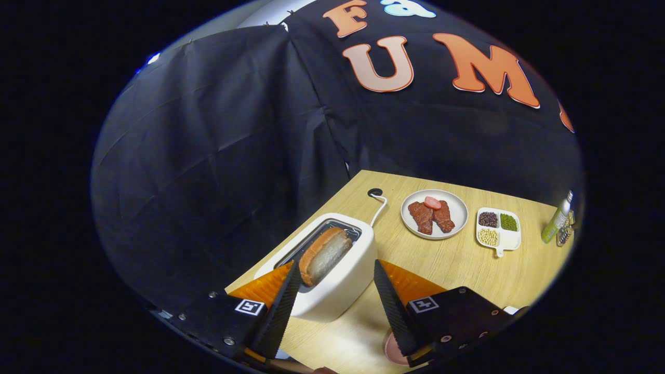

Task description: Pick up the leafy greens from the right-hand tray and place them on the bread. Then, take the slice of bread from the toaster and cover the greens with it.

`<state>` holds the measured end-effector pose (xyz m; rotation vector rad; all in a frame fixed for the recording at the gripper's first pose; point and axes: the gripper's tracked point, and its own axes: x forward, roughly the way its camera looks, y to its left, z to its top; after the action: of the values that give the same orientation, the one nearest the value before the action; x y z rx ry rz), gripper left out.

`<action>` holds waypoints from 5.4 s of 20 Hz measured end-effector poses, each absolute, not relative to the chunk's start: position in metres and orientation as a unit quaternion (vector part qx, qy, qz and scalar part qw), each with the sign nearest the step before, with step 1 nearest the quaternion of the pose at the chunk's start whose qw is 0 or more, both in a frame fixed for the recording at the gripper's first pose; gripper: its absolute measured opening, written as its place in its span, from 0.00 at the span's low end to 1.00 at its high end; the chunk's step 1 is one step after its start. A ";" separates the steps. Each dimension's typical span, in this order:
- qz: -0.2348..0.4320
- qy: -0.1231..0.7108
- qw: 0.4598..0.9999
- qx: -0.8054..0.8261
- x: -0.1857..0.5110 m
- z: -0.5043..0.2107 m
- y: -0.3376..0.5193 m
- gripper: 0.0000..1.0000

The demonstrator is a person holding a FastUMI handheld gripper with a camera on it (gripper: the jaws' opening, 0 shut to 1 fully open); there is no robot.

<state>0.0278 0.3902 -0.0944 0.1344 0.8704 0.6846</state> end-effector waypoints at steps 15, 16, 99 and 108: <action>0.295 0.509 0.805 0.073 0.049 -0.144 0.444 0.79; 0.289 0.518 0.802 0.076 0.049 -0.147 0.442 0.72; 0.108 0.473 0.860 0.159 -0.043 -0.258 0.129 0.39; 0.081 0.274 0.957 0.044 0.004 -0.161 0.094 0.68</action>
<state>0.0042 0.0941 -0.1606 0.0897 0.5560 0.1645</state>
